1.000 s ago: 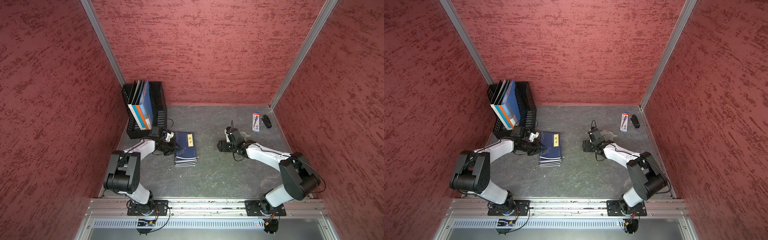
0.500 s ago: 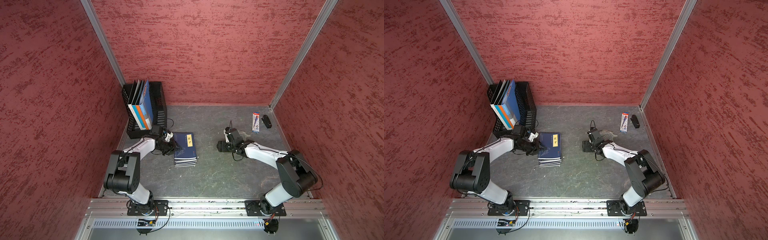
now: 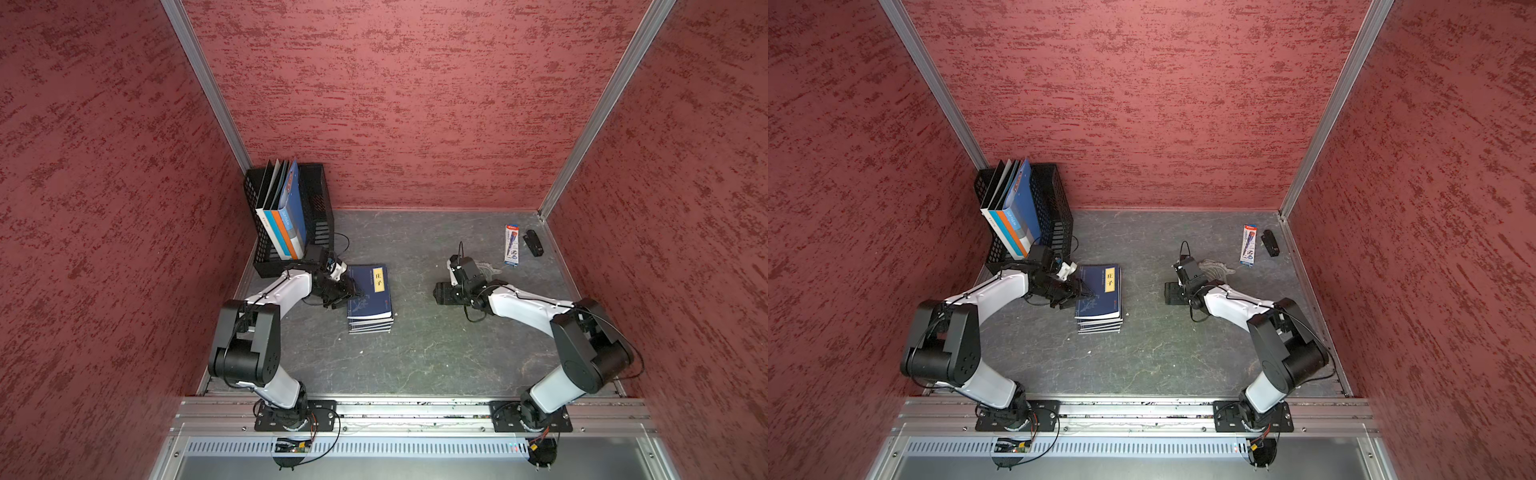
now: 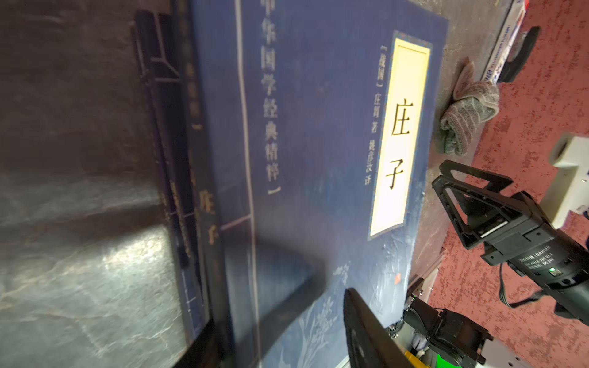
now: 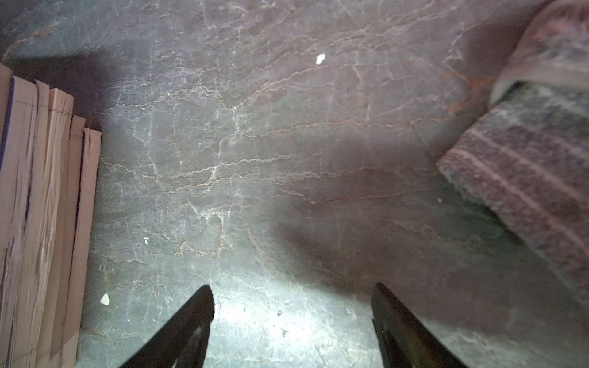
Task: Wipe the cover of the book
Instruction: Place the book on the book.
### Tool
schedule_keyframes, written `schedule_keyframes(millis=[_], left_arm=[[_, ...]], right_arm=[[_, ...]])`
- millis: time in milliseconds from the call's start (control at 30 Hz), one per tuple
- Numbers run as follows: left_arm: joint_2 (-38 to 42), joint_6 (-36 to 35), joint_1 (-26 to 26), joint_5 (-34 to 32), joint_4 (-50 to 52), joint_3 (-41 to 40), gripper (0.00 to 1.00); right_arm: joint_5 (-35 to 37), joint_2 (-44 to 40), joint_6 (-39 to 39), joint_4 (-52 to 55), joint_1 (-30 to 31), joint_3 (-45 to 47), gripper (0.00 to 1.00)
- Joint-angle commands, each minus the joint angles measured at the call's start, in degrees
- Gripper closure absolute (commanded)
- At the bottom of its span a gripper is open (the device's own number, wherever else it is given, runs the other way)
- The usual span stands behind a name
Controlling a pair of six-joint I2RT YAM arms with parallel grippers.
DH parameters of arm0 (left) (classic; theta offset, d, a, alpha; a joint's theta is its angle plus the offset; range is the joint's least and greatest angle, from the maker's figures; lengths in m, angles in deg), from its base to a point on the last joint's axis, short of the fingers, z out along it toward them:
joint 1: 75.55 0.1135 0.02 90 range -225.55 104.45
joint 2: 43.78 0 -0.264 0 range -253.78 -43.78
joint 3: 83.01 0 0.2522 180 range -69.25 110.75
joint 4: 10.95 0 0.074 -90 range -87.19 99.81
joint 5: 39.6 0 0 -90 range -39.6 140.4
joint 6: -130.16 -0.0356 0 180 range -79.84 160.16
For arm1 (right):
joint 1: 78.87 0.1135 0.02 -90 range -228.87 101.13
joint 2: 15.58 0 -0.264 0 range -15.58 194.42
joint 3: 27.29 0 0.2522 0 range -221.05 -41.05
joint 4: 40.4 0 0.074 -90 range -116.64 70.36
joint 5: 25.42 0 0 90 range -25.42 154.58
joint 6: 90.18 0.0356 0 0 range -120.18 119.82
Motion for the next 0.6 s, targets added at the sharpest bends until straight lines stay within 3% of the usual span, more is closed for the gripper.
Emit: schedule_keyframes(millis=[0,567], left_arm=[[-0.55,-1.56,-0.66,-5.38,3.08,0.93,0.42],[0.11,-2.61,-2.78,-11.44,8.77,5.26,0.28]], right_arm=[[-0.83,0.65,-0.73,-1.36,0.38,-2.14,0.22],[-0.75,-0.34,-1.07,-0.52,0.38,-2.52,0.22]])
